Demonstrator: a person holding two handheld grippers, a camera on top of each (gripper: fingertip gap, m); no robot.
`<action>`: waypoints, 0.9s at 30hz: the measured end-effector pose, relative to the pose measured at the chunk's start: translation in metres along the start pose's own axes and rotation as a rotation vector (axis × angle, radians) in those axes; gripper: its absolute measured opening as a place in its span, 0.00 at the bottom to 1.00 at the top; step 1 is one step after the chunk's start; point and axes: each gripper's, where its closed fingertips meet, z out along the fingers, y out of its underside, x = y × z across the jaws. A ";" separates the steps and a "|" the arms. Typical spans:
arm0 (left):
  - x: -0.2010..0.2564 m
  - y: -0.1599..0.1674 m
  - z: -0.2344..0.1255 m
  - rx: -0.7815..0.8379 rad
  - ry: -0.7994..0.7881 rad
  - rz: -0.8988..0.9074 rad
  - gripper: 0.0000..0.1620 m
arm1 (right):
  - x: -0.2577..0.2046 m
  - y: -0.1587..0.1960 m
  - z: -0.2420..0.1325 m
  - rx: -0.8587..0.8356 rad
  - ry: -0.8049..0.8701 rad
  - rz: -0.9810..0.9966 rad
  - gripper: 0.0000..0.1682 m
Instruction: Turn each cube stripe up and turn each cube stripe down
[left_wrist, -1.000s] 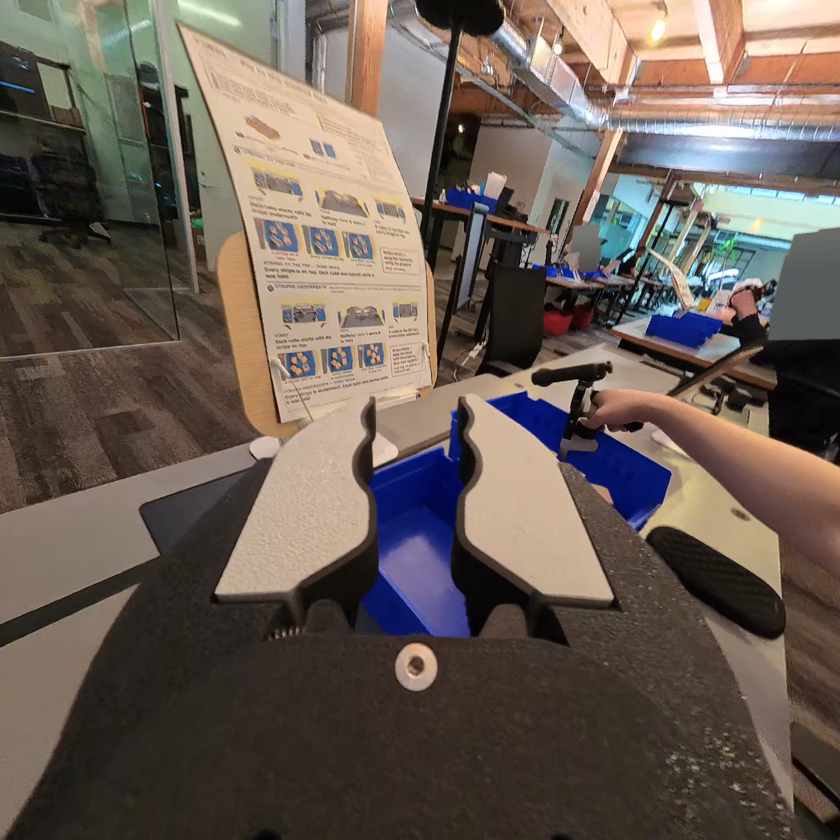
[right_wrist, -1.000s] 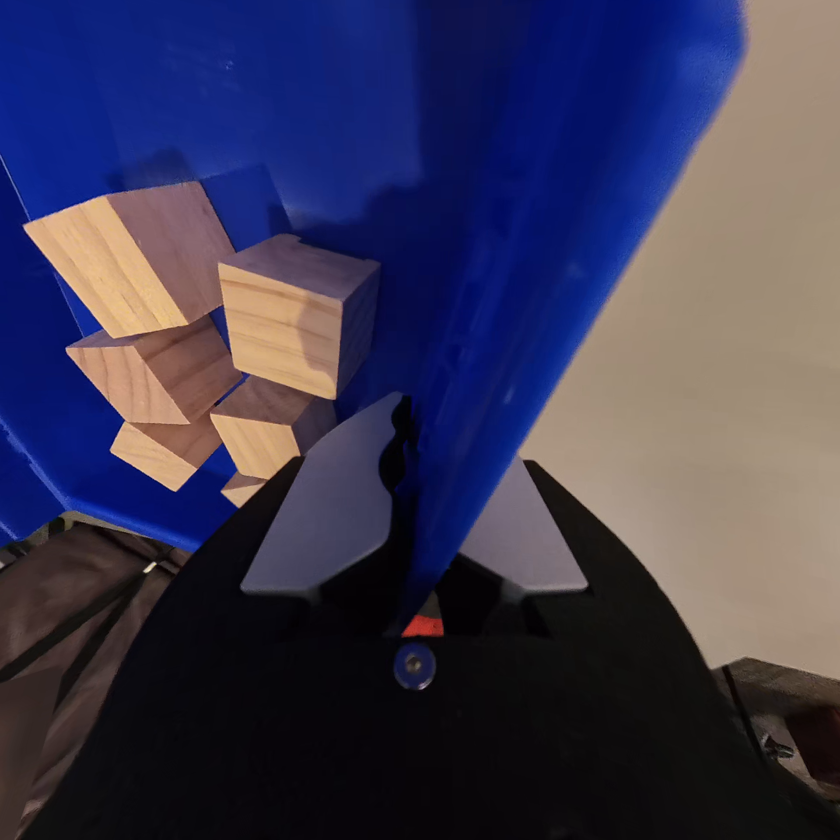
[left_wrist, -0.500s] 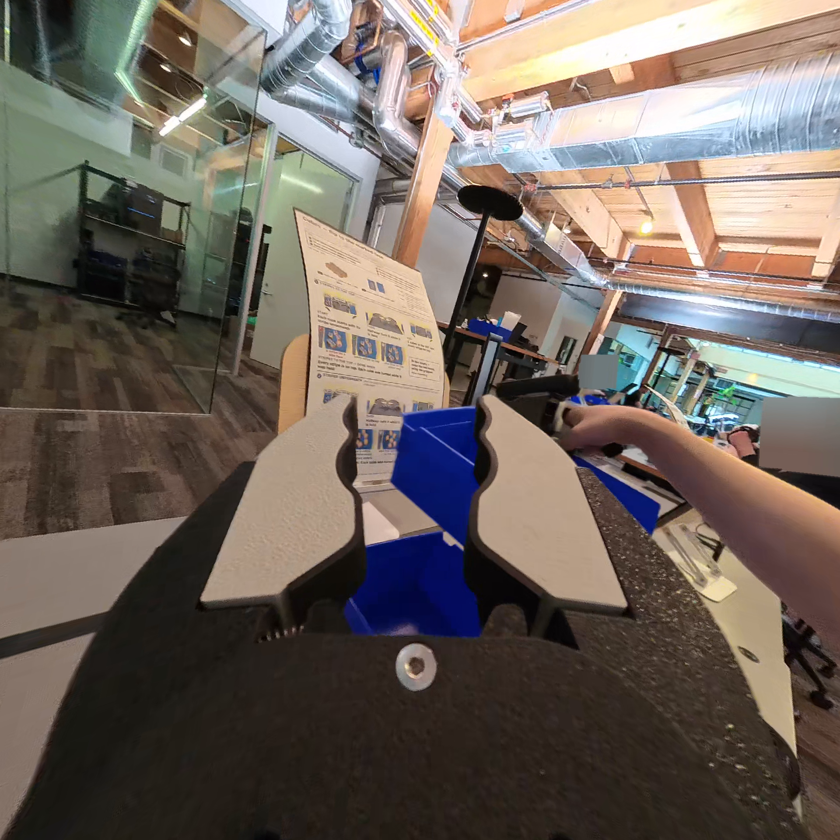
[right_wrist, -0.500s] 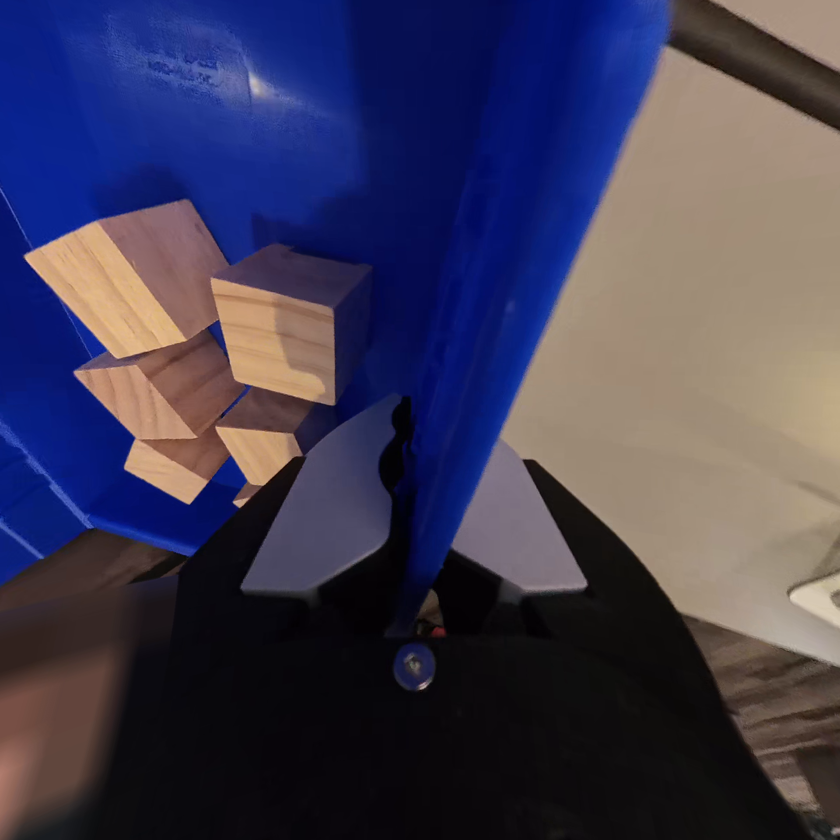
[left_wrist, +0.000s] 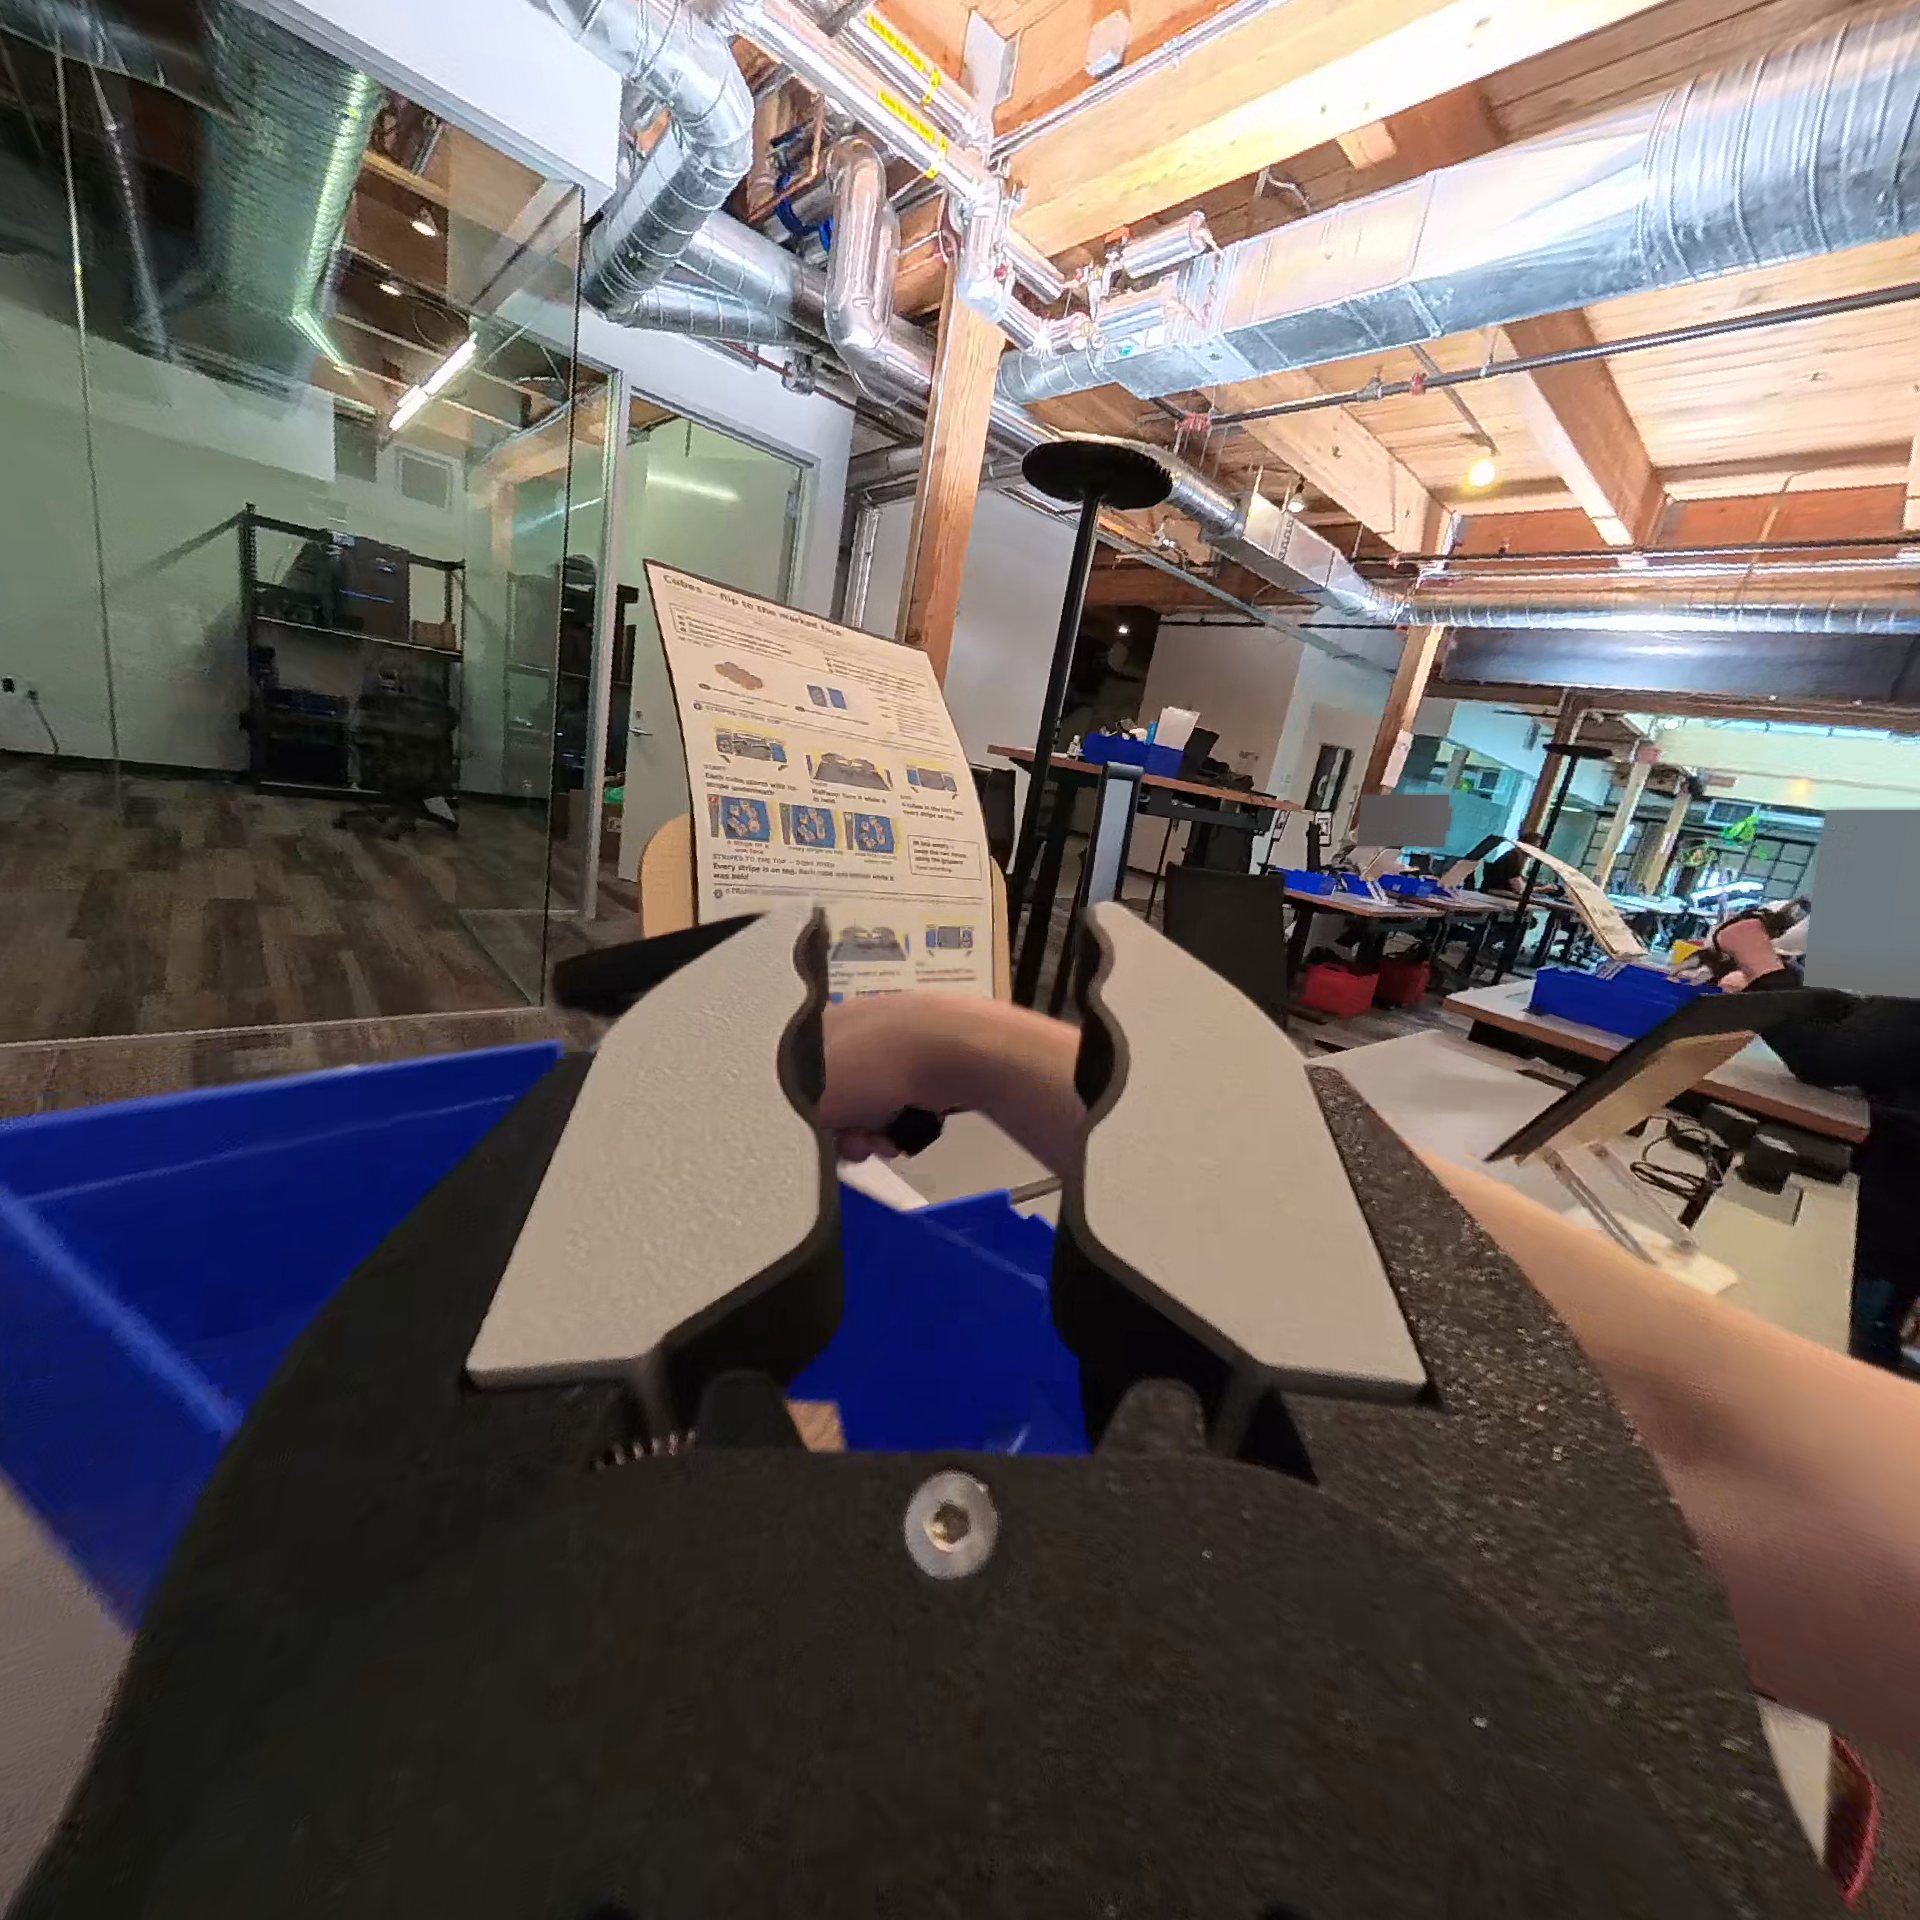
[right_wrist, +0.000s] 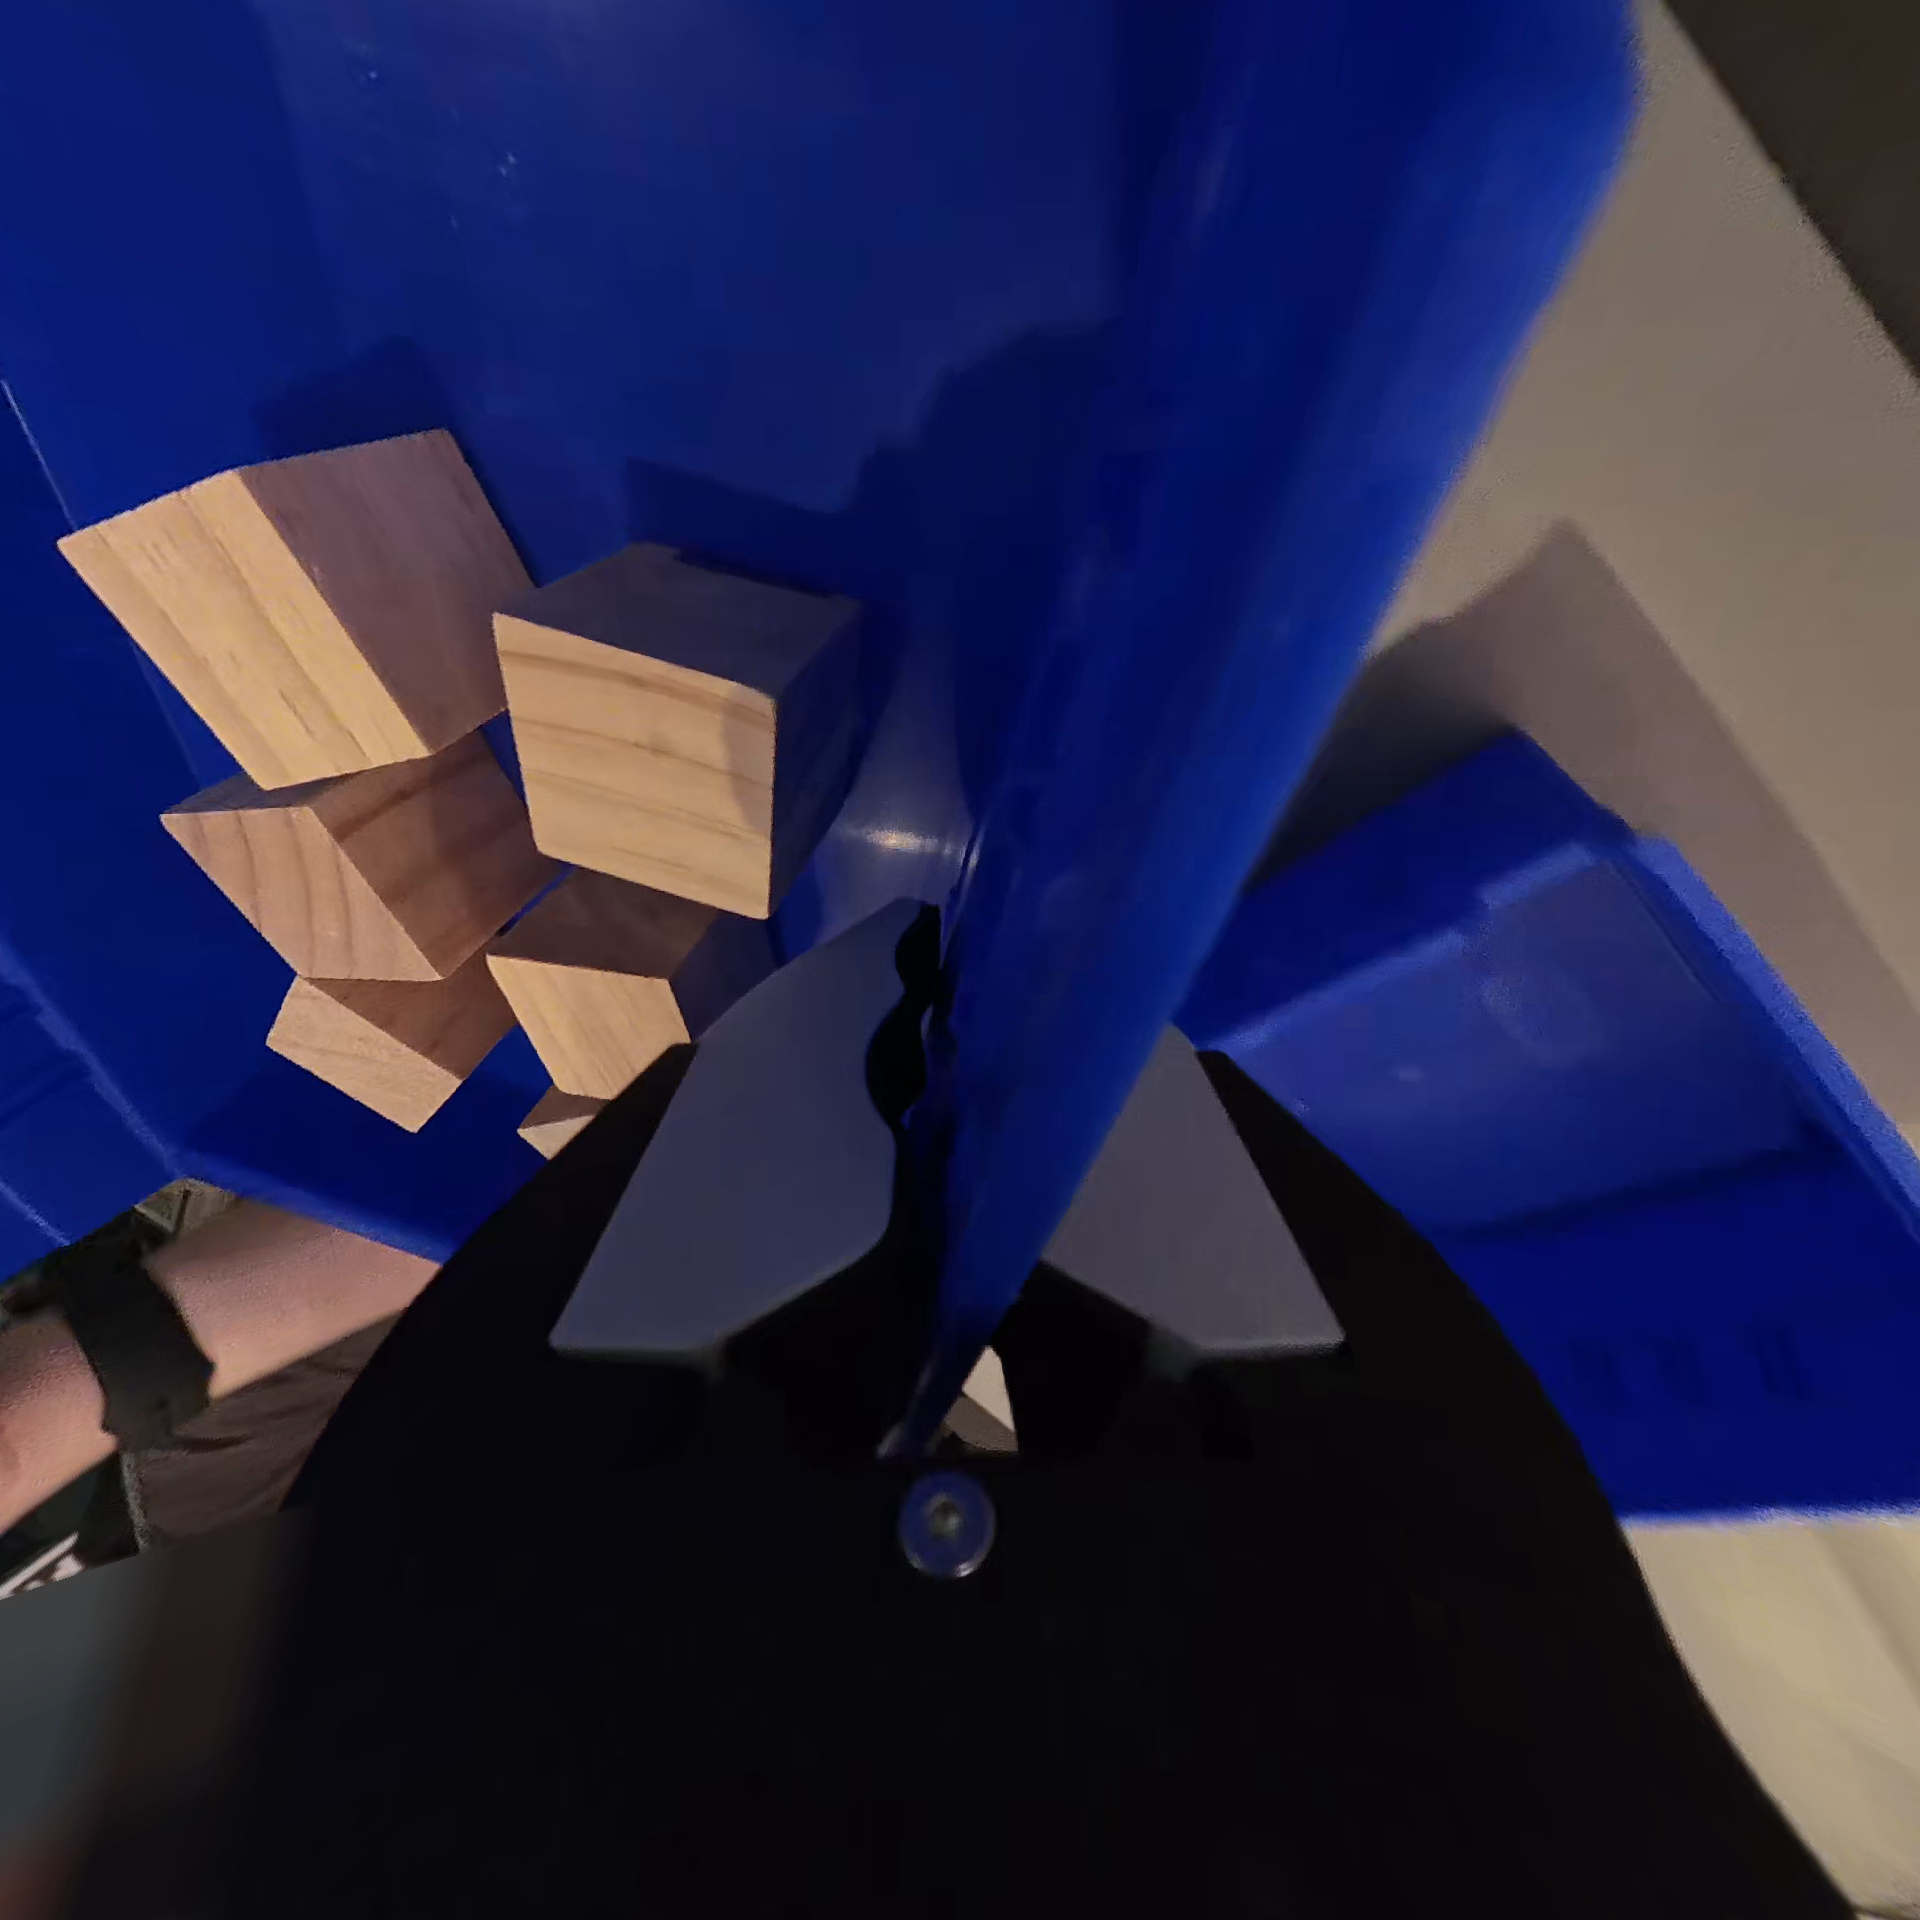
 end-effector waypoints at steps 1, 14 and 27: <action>-0.001 -0.002 -0.002 0.010 -0.001 0.001 0.28 | -0.007 -0.006 0.011 -0.004 -0.005 0.001 0.04; -0.003 -0.006 -0.005 0.038 0.077 -0.036 0.30 | -0.006 -0.011 0.126 -0.042 0.050 0.123 0.10; 0.002 0.001 0.003 0.002 0.093 -0.027 0.30 | 0.002 -0.017 -0.032 0.541 0.093 -0.114 0.26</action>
